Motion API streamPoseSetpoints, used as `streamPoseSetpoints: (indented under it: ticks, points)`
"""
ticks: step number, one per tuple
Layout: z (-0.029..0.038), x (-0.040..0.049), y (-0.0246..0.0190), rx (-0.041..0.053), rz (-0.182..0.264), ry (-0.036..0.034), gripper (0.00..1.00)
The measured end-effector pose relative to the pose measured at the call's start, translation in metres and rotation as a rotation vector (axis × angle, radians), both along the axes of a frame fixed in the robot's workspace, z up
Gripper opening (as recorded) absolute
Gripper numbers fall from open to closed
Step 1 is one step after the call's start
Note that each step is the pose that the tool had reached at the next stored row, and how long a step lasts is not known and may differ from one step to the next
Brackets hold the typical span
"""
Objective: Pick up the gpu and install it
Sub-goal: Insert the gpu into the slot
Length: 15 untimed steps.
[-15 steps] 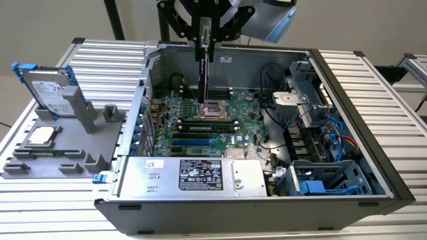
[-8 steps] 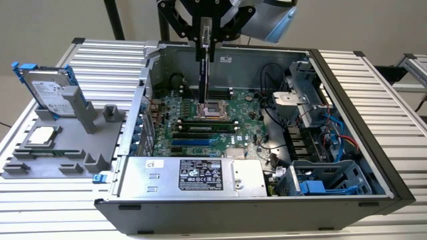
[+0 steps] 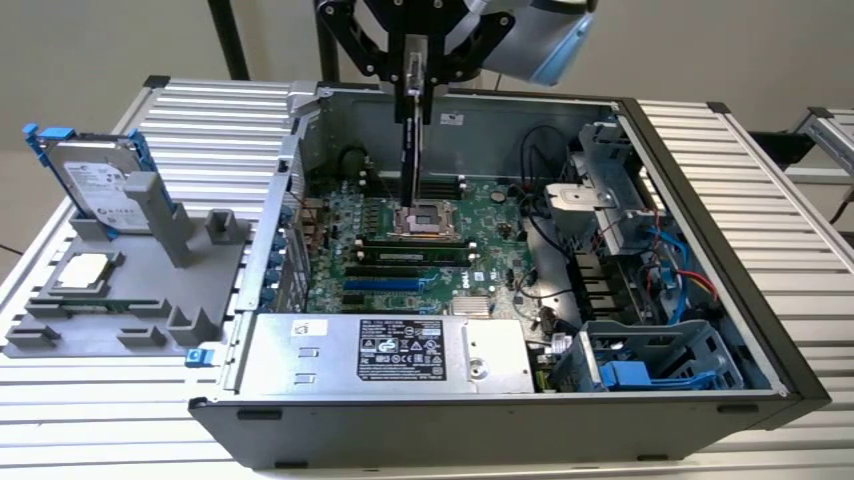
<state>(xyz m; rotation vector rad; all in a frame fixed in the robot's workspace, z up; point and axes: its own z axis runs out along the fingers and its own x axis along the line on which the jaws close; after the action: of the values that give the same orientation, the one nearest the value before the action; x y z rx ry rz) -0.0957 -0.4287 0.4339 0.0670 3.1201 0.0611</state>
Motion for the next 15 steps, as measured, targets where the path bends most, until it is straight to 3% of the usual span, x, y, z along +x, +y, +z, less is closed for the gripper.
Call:
streamPoseSetpoints:
  ticks: [15]
  points:
    - [0.0000, 0.0015, 0.0000, 0.0000, 0.002, -0.0001, 0.00]
